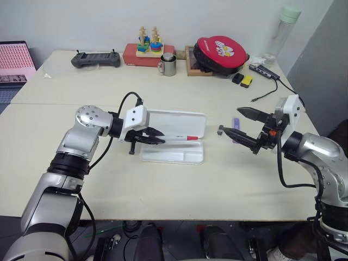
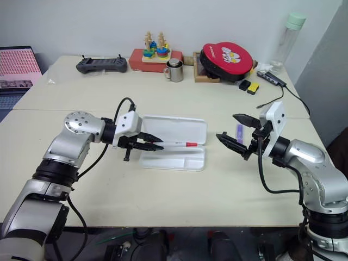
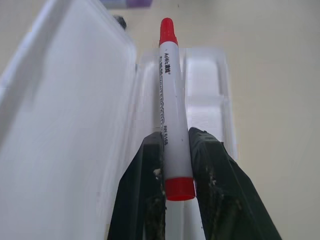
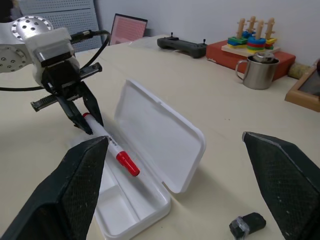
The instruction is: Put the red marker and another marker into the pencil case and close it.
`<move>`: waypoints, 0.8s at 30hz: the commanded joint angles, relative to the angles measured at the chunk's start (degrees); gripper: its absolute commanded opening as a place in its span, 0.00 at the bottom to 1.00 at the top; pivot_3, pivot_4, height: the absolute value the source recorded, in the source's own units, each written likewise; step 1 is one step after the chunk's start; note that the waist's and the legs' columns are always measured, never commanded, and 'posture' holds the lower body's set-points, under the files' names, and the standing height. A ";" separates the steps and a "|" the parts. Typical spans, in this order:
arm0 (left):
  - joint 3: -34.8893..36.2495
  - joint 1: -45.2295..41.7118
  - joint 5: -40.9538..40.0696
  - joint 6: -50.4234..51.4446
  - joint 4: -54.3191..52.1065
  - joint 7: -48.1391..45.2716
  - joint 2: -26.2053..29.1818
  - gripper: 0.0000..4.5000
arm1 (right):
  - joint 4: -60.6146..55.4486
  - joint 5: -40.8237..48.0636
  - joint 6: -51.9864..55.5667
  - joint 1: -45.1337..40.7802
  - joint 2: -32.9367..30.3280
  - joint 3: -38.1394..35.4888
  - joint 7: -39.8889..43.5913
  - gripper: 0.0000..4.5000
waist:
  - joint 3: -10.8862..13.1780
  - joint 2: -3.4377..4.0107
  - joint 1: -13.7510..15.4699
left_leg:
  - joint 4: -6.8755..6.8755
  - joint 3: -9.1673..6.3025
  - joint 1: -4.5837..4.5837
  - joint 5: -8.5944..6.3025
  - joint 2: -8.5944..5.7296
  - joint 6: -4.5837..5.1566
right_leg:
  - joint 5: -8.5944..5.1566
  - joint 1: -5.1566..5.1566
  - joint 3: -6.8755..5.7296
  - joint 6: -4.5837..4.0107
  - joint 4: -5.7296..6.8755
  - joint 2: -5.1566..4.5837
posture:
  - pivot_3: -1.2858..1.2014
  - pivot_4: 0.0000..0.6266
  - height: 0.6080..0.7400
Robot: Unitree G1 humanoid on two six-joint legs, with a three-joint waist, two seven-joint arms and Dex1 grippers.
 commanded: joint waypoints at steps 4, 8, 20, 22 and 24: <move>-0.46 -3.16 2.92 -5.11 4.79 -0.48 -3.24 0.10 | -5.68 1.52 0.59 2.89 -0.89 -1.14 -3.13 1.00 | 0.00 0.00 0.05 | 0.00 -0.02 0.00 0.00 0.00 0.00 | 0.00 0.02 -0.03 0.00 0.00 -0.01 | 0.52 0.24 1.00; 0.36 -3.88 3.18 -4.58 5.97 -0.03 -4.42 0.29 | -5.83 1.40 0.77 3.29 -1.26 -0.75 -4.03 1.00 | 0.00 0.00 0.02 | 0.01 -0.04 0.01 0.00 0.00 0.00 | 0.00 0.02 -0.04 0.00 0.04 0.00 | 0.52 0.24 1.00; 5.71 -2.64 -6.23 4.12 -2.84 0.42 -9.03 0.86 | 3.58 -7.39 3.97 0.11 2.12 2.09 -17.71 1.00 | 0.00 0.00 0.08 | 0.09 -0.04 0.00 0.00 0.00 0.00 | 0.02 0.05 -0.04 0.02 0.05 -0.01 | 0.52 0.24 1.00; 8.06 -2.46 -9.81 7.28 -5.44 2.95 -12.04 0.94 | 6.31 -10.60 5.97 -1.35 4.37 3.98 -22.54 1.00 | -0.01 0.00 0.08 | 0.10 -0.08 0.01 0.01 0.00 0.00 | 0.01 0.06 -0.07 0.02 0.09 0.00 | 0.52 0.24 1.00; 9.18 -1.90 -11.85 11.40 -7.66 4.72 -13.77 1.00 | 9.54 -13.61 7.92 -3.24 7.15 4.77 -27.86 1.00 | -0.01 0.00 0.05 | 0.13 -0.08 0.01 0.01 0.00 0.00 | 0.02 0.06 -0.05 0.02 0.12 0.00 | 0.52 0.24 1.00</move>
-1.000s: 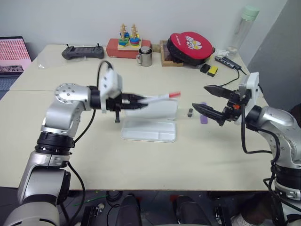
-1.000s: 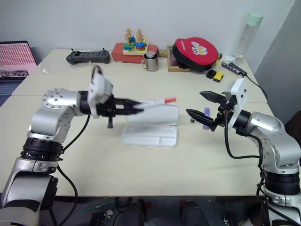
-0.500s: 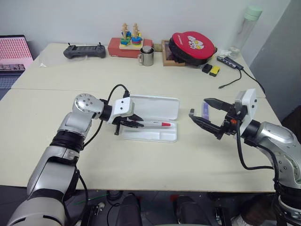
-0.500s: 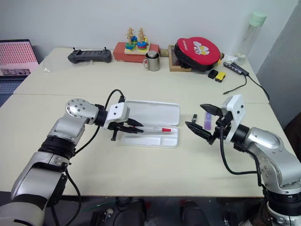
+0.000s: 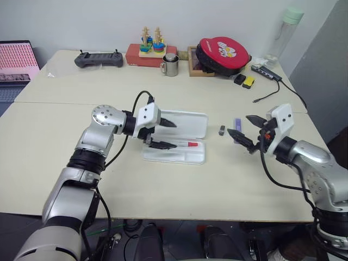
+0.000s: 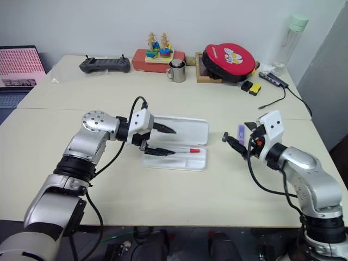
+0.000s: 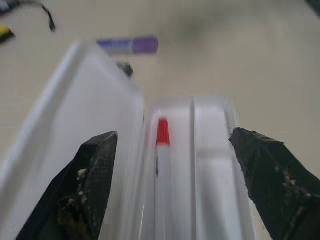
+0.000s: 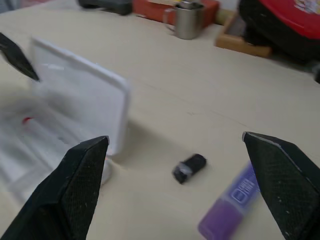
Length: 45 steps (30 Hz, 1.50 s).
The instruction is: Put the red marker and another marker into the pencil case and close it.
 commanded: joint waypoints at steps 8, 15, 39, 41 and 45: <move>3.46 2.22 -6.60 10.63 -11.06 9.37 -7.34 1.00 | 13.29 -13.43 1.99 -6.78 14.30 4.25 -20.73 1.00 | 0.00 0.02 -0.29 | 0.18 -0.06 0.02 -0.01 -0.03 0.01 | -0.02 -0.07 0.02 -0.04 0.44 0.03 | 0.52 0.24 1.00; 3.58 2.27 -5.25 8.50 -11.16 12.84 -8.90 1.00 | 18.90 -17.37 1.84 -6.53 17.20 5.06 -24.35 1.00 | 0.00 0.02 -0.28 | 0.55 -0.10 0.02 -0.01 -0.04 0.01 | -0.12 -0.04 0.02 0.14 0.71 0.03 | 0.52 0.24 1.00; 6.65 -2.30 -7.76 10.15 -7.73 11.71 -6.85 1.00 | 10.74 -15.01 -7.54 -8.71 19.60 -3.73 -23.28 0.24 | 0.06 0.10 -0.76 | 0.62 -0.12 -0.03 0.03 -0.07 0.08 | -0.16 -0.05 0.05 0.29 0.70 0.04 | 0.52 0.24 1.00; 7.17 -1.27 -7.45 9.78 -7.95 9.97 -3.99 1.00 | 6.56 -11.85 -11.01 -10.39 18.43 -2.49 -16.96 0.24 | 0.12 0.17 -1.16 | 0.62 -0.10 -0.03 0.03 -0.08 0.08 | -0.16 -0.07 0.07 0.30 0.70 0.04 | 0.52 0.24 1.00; 9.63 1.12 -6.90 12.26 -9.37 8.82 5.35 1.00 | -1.68 -4.99 -12.51 -12.16 13.13 4.04 -0.06 0.24 | 0.25 0.35 -2.46 | 0.49 -0.12 -0.01 0.03 -0.06 0.08 | -0.20 -0.11 0.09 0.32 0.70 0.06 | 0.52 0.24 1.00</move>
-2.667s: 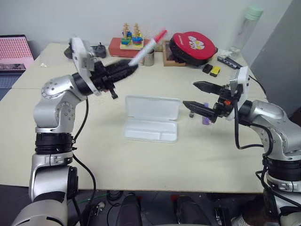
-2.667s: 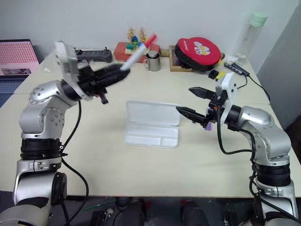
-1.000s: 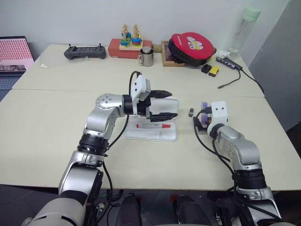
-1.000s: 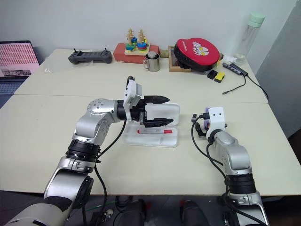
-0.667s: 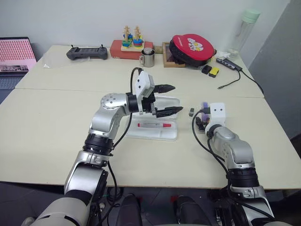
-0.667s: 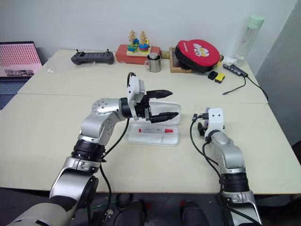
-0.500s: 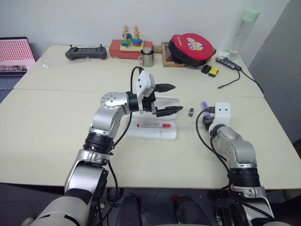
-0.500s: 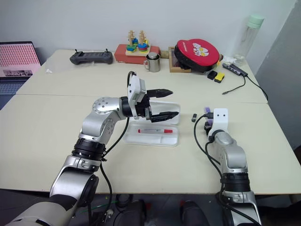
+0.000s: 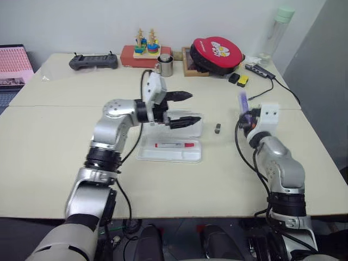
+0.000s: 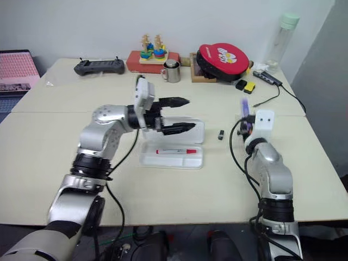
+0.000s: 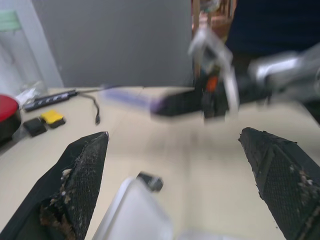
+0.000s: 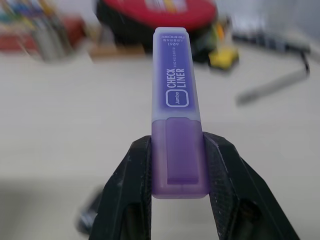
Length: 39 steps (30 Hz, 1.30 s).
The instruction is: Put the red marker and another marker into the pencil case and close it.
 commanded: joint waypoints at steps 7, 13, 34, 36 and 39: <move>6.55 13.63 -1.11 6.08 -7.19 -2.73 16.20 1.00 | -0.75 3.95 -0.86 -7.36 -10.96 15.17 26.93 0.24 | 0.01 0.01 -0.57 | -0.06 -0.10 0.00 -0.01 0.01 -0.01 | -0.16 0.06 -0.18 -0.14 0.00 -0.05 | 0.52 0.24 1.00; 4.68 25.44 3.95 2.60 -10.01 -6.98 26.16 1.00 | 7.89 1.20 -2.24 -12.23 -11.00 24.98 36.75 0.24 | 0.12 -0.13 -0.54 | -0.08 -0.07 0.02 -0.02 0.13 -0.02 | -0.36 -0.07 -0.21 -0.47 0.08 -0.01 | 0.52 0.24 1.00; 13.88 29.79 -5.85 9.92 -19.58 -2.57 26.16 1.00 | 19.80 -7.44 -2.67 -14.86 -2.74 33.55 41.45 0.24 | 0.14 -0.16 0.84 | -0.08 0.02 -0.01 -0.05 0.12 -0.07 | -0.35 -0.15 -0.20 -0.38 0.07 -0.04 | 0.52 0.24 1.00; 13.60 29.64 -5.84 10.27 -19.97 -2.00 25.79 1.00 | 20.74 -8.12 -3.13 -15.10 -1.79 33.49 40.97 0.24 | 0.14 -0.16 0.84 | -0.09 0.02 -0.01 -0.05 0.13 -0.07 | -0.35 -0.18 -0.20 -0.37 0.08 -0.03 | 0.52 0.24 1.00; 13.42 29.55 -5.85 10.60 -20.33 -1.48 25.63 1.00 | 21.21 -8.83 -3.48 -14.99 -1.24 33.25 41.42 0.24 | 0.14 -0.16 0.87 | -0.09 0.03 -0.02 -0.05 0.13 -0.07 | -0.34 -0.18 -0.20 -0.37 0.08 -0.03 | 0.52 0.24 1.00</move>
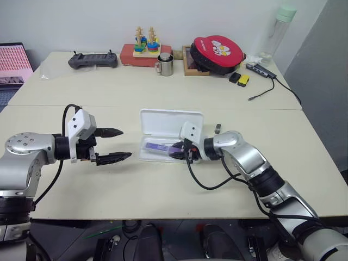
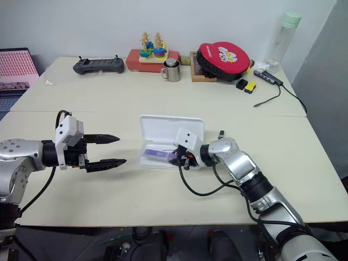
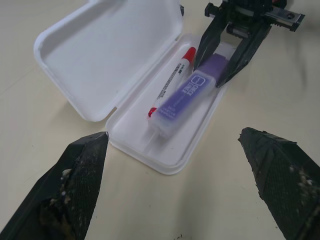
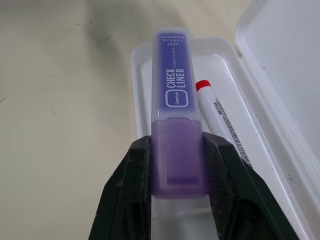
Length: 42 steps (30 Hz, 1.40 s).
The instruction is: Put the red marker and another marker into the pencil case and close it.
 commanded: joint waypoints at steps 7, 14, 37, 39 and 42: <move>0.74 0.25 -0.96 1.41 -3.47 1.88 -0.13 1.00 | 0.48 -1.35 -2.92 -1.44 0.75 -0.31 1.38 0.32 | 0.00 0.00 0.01 | -0.01 0.00 0.00 -0.01 0.00 -0.01 | 0.00 -0.01 0.00 0.01 0.00 0.00 | 0.52 0.24 1.00; 0.94 0.64 -1.49 2.30 -4.70 2.78 -0.34 1.00 | 0.62 -1.38 -3.84 -1.95 0.68 -2.02 1.91 0.72 | 0.00 0.00 0.01 | -0.01 0.00 0.00 -0.01 0.00 -0.02 | 0.00 -0.01 0.00 0.01 0.00 0.00 | 0.52 0.24 1.00; -7.44 -16.67 -5.31 2.92 -2.78 9.60 -19.05 1.00 | -17.21 2.69 15.39 13.01 5.43 -32.33 -41.79 1.00 | 0.02 -0.10 -0.03 | 0.14 -0.05 0.05 -0.07 -0.06 -0.11 | 0.08 0.18 0.10 0.23 -0.02 0.03 | 0.52 0.24 1.00; -7.98 -17.46 -4.56 0.98 -0.59 8.84 -20.03 1.00 | -14.22 2.30 13.73 12.05 8.22 -31.66 -43.96 1.00 | 0.04 -0.07 -0.02 | 0.11 0.00 -0.01 -0.08 -0.10 -0.11 | 0.08 0.15 0.16 0.22 -0.04 0.00 | 0.52 0.24 1.00; -8.53 -18.14 -3.94 -0.29 1.11 7.99 -20.76 1.00 | -9.84 0.91 11.11 11.37 10.55 -30.86 -46.35 1.00 | 0.04 -0.07 -0.11 | 0.09 -0.05 0.00 -0.08 -0.08 -0.10 | 0.08 0.16 0.09 0.21 -0.04 0.02 | 0.52 0.24 1.00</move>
